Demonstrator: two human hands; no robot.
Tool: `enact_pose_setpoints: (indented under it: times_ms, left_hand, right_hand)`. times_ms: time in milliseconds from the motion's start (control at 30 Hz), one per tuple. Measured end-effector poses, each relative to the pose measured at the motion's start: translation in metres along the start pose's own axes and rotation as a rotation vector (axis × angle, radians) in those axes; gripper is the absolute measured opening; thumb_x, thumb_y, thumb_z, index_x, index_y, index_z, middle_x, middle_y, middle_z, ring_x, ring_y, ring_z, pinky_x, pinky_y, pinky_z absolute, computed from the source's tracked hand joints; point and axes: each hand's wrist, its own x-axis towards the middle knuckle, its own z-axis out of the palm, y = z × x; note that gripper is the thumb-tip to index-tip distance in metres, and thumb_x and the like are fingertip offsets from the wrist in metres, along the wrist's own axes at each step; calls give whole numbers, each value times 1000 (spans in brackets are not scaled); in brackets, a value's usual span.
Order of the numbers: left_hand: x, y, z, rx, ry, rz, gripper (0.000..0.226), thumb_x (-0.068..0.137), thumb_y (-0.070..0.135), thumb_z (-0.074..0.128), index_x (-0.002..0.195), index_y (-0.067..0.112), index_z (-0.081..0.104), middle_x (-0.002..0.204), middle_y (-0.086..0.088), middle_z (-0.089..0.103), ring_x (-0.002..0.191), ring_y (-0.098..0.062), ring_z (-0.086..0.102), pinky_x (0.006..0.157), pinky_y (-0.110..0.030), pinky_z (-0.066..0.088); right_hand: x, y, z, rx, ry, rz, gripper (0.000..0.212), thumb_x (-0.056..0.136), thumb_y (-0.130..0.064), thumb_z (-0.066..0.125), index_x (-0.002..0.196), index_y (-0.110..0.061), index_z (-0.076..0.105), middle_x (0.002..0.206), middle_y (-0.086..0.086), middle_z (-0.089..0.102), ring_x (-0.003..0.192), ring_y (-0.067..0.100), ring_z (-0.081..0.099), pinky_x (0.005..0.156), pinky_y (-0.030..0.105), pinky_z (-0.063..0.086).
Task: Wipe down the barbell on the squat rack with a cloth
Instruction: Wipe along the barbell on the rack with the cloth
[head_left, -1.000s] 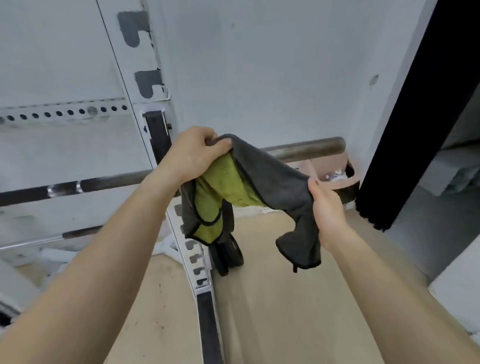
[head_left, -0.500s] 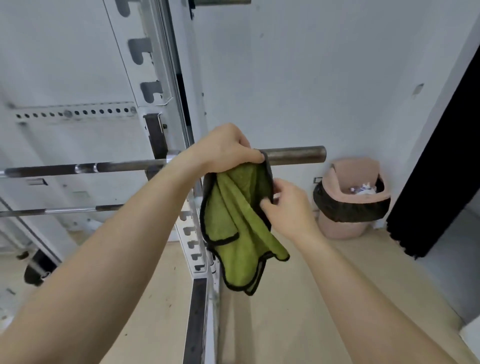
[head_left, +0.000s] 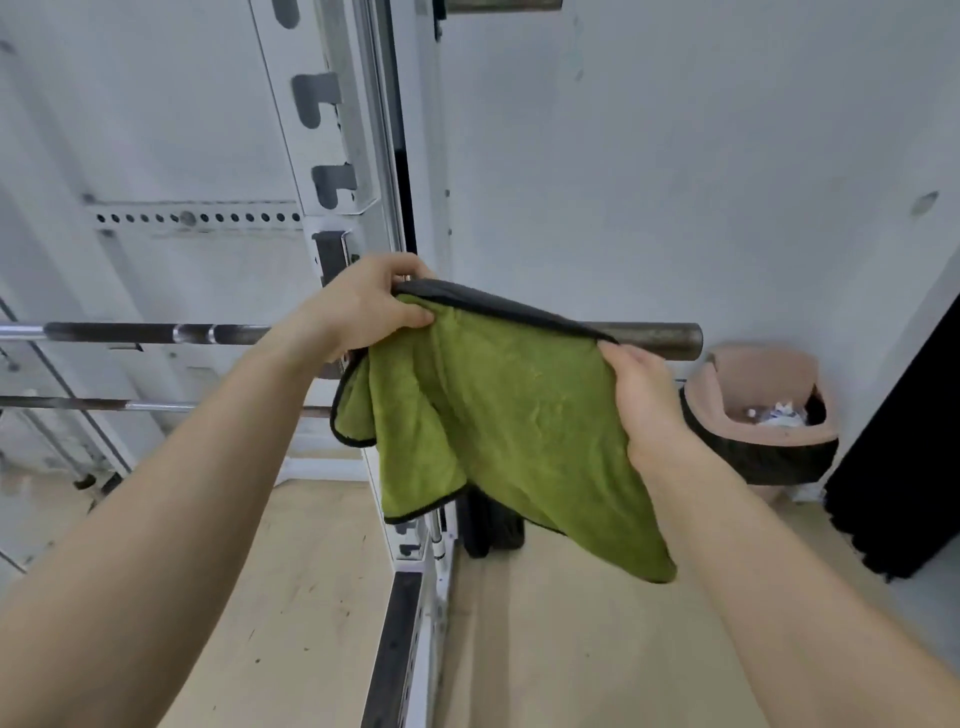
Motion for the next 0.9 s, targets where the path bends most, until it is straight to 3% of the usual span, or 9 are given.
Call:
enact_pose_setpoints:
  times_ms: [67, 133, 267, 367, 467, 567, 633, 767, 900]
  left_hand:
    - [20, -8, 2, 123, 204, 33, 8, 86, 21, 70, 91, 25, 66, 85, 4, 66, 91, -23, 64, 73, -31, 47]
    - [44, -11, 2, 181, 390, 44, 9, 83, 28, 70, 89, 25, 66, 78, 7, 63, 87, -22, 61, 69, -31, 43]
    - [95, -25, 7, 366, 601, 63, 22, 85, 30, 67, 105, 26, 60, 102, 2, 64, 98, -25, 60, 75, -40, 49]
    - [120, -50, 44, 570, 520, 91, 37, 85, 14, 63, 120, 17, 51, 119, -8, 53, 107, -33, 54, 74, -42, 44]
    - [124, -74, 68, 551, 366, 120, 33, 88, 21, 59, 120, 21, 52, 117, -5, 51, 102, -27, 54, 74, -34, 43]
    - [113, -82, 70, 561, 300, 259, 23, 92, 37, 51, 112, 28, 59, 112, 4, 53, 89, -15, 54, 68, -30, 41]
    - [98, -83, 77, 703, 269, 317, 30, 97, 46, 40, 106, 27, 62, 99, 6, 60, 79, -16, 58, 63, -31, 41]
    - [76, -92, 89, 788, 369, 245, 42, 101, 50, 31, 102, 23, 64, 86, 6, 65, 78, -20, 60, 72, -38, 43]
    - [89, -95, 83, 955, 450, 122, 46, 105, 40, 29, 75, 20, 59, 67, 2, 60, 64, -28, 58, 61, -40, 39]
  right_hand:
    - [23, -39, 13, 42, 11, -122, 13, 93, -23, 64, 83, -16, 68, 82, -2, 65, 80, 15, 61, 73, 29, 48]
    - [55, -69, 23, -115, 17, -322, 6, 87, -24, 67, 91, -21, 63, 86, -8, 62, 81, 10, 57, 75, 29, 45]
    - [126, -79, 35, -937, 80, -682, 55, 85, -23, 61, 137, -17, 42, 126, 5, 50, 112, 24, 50, 93, 38, 43]
    - [167, -39, 43, -1218, -1, -591, 56, 91, -23, 55, 142, -14, 34, 132, 19, 48, 118, 40, 49, 96, 47, 43]
    - [177, -8, 44, -1328, -128, -401, 49, 96, -34, 49, 140, -14, 42, 132, 18, 51, 117, 40, 51, 91, 46, 45]
    - [160, -2, 43, -1258, 16, -743, 33, 100, -41, 42, 115, -17, 60, 111, 8, 61, 96, 33, 59, 72, 40, 49]
    - [144, 7, 43, -1402, -102, -858, 45, 101, -57, 29, 102, -23, 59, 92, -1, 66, 80, 26, 63, 59, 35, 42]
    - [124, 20, 54, -1572, -227, -867, 68, 97, -68, 17, 95, -14, 59, 77, 6, 64, 67, 28, 60, 55, 34, 34]
    - [124, 14, 102, -1489, -239, -965, 61, 102, -58, 17, 91, -15, 58, 75, 5, 64, 58, 26, 54, 51, 33, 25]
